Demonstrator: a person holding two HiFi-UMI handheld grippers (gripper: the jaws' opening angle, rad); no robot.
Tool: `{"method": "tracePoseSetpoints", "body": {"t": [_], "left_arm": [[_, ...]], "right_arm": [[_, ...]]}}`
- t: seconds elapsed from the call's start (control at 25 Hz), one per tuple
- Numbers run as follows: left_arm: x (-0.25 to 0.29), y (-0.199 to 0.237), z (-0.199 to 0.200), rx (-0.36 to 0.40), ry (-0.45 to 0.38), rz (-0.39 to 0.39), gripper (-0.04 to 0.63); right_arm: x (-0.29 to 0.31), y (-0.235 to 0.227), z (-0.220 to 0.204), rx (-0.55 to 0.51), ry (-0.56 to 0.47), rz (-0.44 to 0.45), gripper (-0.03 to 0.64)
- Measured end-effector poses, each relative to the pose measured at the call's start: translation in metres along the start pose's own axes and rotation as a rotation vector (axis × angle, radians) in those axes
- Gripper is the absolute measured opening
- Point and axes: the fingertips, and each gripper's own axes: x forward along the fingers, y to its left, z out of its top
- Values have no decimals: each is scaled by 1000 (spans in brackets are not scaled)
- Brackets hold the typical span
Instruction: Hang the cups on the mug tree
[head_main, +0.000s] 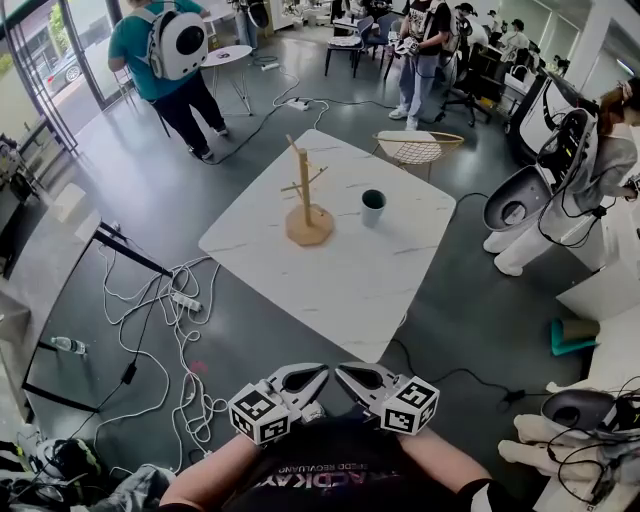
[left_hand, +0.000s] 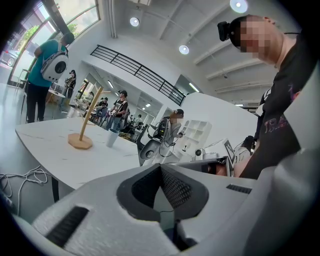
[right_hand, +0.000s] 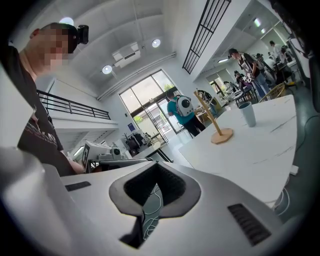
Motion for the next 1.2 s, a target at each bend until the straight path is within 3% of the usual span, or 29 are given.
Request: {"method": "tracePoseSetpoints", "body": {"t": [1.2], "left_arm": [[-8, -11, -2, 22, -11, -20, -6]], "right_arm": [[-9, 3, 4, -12, -39, -57, 9]]}}
